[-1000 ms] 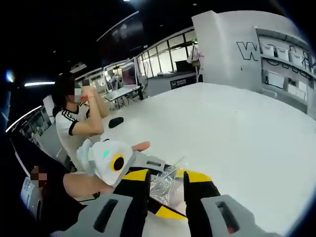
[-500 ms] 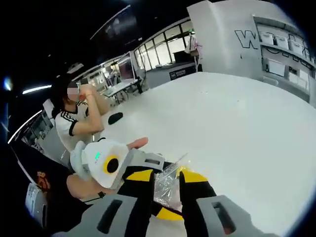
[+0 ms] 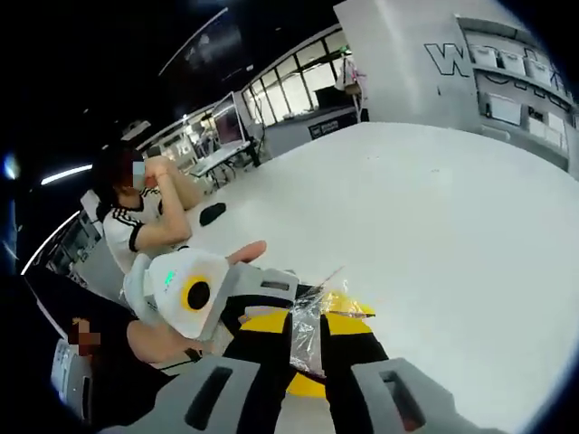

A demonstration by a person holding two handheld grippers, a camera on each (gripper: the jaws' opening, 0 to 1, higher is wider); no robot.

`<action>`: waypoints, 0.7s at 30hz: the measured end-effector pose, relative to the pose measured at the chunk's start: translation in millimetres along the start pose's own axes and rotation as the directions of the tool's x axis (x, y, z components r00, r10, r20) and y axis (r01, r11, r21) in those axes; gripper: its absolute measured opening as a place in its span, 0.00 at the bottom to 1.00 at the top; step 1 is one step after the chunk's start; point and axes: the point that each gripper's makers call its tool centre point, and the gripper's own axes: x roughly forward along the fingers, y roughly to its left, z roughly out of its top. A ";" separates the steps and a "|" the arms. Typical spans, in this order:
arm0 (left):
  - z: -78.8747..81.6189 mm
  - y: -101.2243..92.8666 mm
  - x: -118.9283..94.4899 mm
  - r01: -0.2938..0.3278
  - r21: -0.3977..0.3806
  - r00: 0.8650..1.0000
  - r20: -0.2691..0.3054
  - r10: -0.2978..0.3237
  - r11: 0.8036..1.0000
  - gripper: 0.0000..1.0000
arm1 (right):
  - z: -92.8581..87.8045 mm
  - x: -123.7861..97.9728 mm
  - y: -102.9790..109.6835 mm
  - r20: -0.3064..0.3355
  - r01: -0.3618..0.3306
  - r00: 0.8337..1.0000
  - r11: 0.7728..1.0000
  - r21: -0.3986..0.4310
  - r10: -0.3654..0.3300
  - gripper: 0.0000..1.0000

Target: Open the resealable bag by pulling the two sides of the seal apart until the entire bag opening is separated and visibly accessible.

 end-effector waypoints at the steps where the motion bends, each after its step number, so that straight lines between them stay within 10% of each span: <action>1: 0.1 -0.2 0.1 0.000 0.003 1.000 -0.001 0.000 1.000 0.43 | -0.6 0.0 0.2 -0.001 -0.005 1.000 1.000 0.008 0.006 0.09; 21: 2.3 -4.4 -0.3 -0.007 0.062 1.000 -0.015 0.008 0.998 0.43 | -2.7 3.8 4.2 0.005 -0.073 0.997 0.991 0.111 0.073 0.00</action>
